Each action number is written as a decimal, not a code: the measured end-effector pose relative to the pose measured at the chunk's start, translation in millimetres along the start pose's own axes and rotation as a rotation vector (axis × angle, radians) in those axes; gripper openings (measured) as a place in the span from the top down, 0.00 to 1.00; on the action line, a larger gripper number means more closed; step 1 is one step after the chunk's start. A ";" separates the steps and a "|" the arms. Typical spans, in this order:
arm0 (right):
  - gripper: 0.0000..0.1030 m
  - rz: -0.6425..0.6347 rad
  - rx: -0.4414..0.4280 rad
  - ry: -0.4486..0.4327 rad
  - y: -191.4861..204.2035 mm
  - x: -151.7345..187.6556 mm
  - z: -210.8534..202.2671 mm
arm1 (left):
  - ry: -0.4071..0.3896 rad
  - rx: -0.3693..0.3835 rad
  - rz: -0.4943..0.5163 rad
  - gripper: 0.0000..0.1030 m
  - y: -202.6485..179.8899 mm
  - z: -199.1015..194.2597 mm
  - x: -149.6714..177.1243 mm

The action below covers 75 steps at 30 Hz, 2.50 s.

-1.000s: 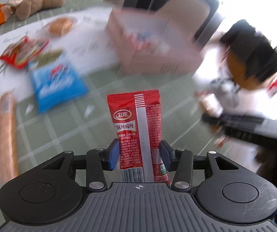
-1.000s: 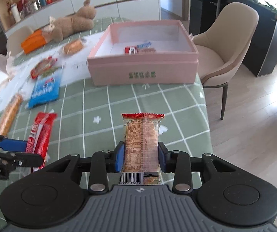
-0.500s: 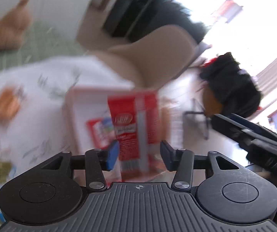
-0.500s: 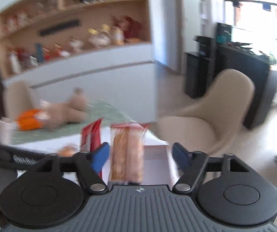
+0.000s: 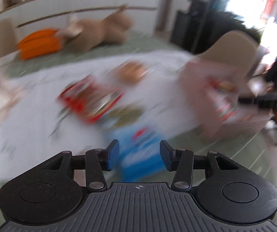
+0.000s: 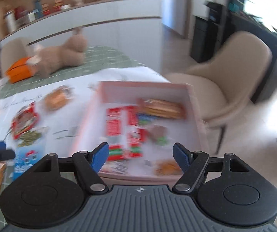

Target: Organize snacks

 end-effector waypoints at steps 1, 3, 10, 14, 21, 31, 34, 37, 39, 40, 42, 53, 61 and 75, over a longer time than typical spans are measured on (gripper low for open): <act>0.28 -0.037 -0.021 0.005 15.2 -1.5 6.7 | 0.022 -0.035 0.009 0.50 7.8 3.7 10.0; 0.27 -0.092 -0.077 0.024 46.2 -3.7 20.9 | 0.061 -0.103 0.015 0.50 22.5 12.3 26.1; 0.07 -0.137 -0.189 0.095 127.7 -12.2 80.3 | 0.135 -0.083 -0.160 0.62 68.1 13.1 52.0; 0.07 -0.138 -0.242 0.128 170.0 -13.3 109.3 | 0.146 -0.044 -0.196 0.62 68.9 9.4 58.1; 0.16 -0.186 -0.239 0.231 184.8 10.4 137.9 | 0.141 -0.005 -0.211 0.61 72.7 -1.3 58.8; 0.17 -0.180 -0.239 0.249 128.9 75.5 58.4 | 0.009 0.057 -0.338 0.61 83.7 14.8 -23.8; 0.14 -0.138 -0.235 0.240 118.4 87.2 47.7 | 0.016 0.038 -0.451 0.61 97.7 51.1 -59.9; 0.12 -0.165 -0.182 0.228 118.0 99.0 39.9 | 0.005 -0.063 -0.543 0.61 116.8 88.7 -88.4; 0.07 -0.155 -0.178 0.225 118.3 105.1 35.3 | 0.019 -0.098 -0.614 0.61 125.5 109.8 -97.3; 0.06 -0.151 -0.173 0.223 118.3 108.4 32.2 | 0.027 -0.082 -0.645 0.61 125.6 120.2 -101.1; 0.04 -0.142 -0.164 0.214 116.6 115.6 25.7 | 0.058 -0.074 -0.638 0.61 117.4 139.8 -104.3; 0.07 0.038 -0.158 0.166 69.4 123.8 -0.2 | 0.035 0.031 -0.144 0.61 10.7 111.3 -70.3; 0.20 -0.076 -0.339 0.222 110.7 130.2 -7.6 | 0.146 0.267 -0.244 0.64 -5.7 68.9 -17.8; 0.12 0.019 -0.252 0.151 129.3 57.1 36.9 | 0.042 0.047 -0.227 0.63 51.9 -16.7 38.4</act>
Point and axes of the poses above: each gripper's, at about its wrist camera, not at the fingertips, and z roughly the way its jaws point, y to its left, x to its underside, the point moved 6 cm from there along z, roughly the way its jaws point, and after that the axes turned 11 degrees about -x, right-handed, at the moved point
